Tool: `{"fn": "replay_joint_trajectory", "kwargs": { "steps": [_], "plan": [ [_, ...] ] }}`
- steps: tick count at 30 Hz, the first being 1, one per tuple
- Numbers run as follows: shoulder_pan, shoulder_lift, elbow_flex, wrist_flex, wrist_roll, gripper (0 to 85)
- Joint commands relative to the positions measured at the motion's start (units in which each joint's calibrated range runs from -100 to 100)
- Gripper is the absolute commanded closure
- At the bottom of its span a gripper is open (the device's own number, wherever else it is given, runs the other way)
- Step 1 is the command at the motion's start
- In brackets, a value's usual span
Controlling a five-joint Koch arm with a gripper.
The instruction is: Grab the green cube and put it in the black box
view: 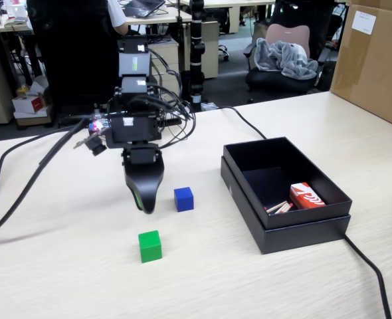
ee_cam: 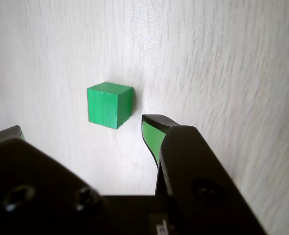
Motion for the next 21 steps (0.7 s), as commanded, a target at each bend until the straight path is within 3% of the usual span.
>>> {"fn": "replay_joint_trajectory", "kwargs": {
  "steps": [1,21],
  "plan": [
    [-0.2,1.86,6.86,-0.36,-0.68,38.4],
    [-0.15,17.35,15.75,0.59,-1.51,38.2]
  ]
}}
